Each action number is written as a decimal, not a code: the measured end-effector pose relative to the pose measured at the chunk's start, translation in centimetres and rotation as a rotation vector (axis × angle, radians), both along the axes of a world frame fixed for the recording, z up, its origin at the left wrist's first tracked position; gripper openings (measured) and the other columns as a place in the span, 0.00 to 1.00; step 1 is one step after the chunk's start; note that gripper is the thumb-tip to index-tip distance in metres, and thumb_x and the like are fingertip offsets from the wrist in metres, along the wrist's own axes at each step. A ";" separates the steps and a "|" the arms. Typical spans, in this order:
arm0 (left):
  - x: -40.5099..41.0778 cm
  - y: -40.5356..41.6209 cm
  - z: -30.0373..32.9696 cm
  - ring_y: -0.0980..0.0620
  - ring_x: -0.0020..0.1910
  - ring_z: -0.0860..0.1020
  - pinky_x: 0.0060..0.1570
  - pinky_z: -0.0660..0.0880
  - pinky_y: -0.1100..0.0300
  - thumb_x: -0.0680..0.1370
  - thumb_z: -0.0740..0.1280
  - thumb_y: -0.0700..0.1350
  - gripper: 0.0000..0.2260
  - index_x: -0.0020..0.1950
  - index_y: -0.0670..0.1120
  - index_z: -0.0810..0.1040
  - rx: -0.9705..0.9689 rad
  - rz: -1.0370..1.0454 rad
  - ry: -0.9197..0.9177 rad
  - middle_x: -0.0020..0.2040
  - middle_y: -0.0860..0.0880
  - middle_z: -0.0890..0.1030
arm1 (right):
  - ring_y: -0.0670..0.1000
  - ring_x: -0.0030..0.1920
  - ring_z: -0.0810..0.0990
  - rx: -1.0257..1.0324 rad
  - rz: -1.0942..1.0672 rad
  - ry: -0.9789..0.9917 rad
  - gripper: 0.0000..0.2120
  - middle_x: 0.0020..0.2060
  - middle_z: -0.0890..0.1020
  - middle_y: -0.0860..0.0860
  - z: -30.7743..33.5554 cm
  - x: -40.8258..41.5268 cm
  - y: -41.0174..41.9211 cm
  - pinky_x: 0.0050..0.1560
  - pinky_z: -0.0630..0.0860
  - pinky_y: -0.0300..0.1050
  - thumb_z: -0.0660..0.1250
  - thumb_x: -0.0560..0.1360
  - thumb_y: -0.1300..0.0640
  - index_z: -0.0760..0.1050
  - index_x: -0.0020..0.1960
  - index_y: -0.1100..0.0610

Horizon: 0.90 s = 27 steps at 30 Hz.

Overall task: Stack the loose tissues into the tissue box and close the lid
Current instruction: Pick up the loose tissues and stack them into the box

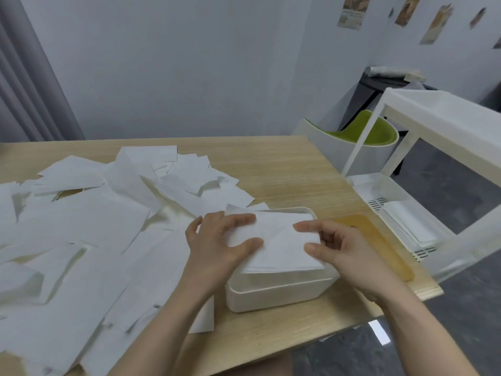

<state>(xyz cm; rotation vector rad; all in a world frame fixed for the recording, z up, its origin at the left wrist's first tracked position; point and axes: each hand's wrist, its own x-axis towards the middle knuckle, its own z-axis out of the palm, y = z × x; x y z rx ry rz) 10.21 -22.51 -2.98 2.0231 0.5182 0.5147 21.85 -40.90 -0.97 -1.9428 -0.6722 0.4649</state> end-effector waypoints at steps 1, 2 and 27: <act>-0.1 0.4 0.0 0.89 0.51 0.50 0.75 0.50 0.50 0.72 0.75 0.52 0.14 0.47 0.68 0.74 0.010 -0.006 -0.005 0.50 0.65 0.71 | 0.45 0.38 0.69 -0.015 0.001 -0.015 0.14 0.37 0.72 0.46 0.0 -0.2 0.2 0.39 0.67 0.30 0.69 0.75 0.65 0.81 0.54 0.48; -0.2 0.7 -0.1 0.89 0.51 0.51 0.76 0.46 0.51 0.72 0.75 0.53 0.13 0.48 0.67 0.74 0.032 -0.026 -0.009 0.50 0.64 0.72 | 0.47 0.39 0.70 -0.047 -0.007 -0.045 0.14 0.38 0.73 0.49 0.1 -0.4 0.4 0.40 0.68 0.30 0.69 0.75 0.64 0.80 0.54 0.47; 0.5 2.0 0.5 0.68 0.68 0.62 0.66 0.19 0.48 0.75 0.68 0.59 0.20 0.67 0.62 0.74 0.640 -0.236 0.330 0.42 0.62 0.71 | 0.31 0.54 0.64 -0.415 0.058 -0.649 0.18 0.42 0.73 0.38 -0.7 -0.4 0.3 0.66 0.34 0.36 0.67 0.76 0.49 0.71 0.65 0.42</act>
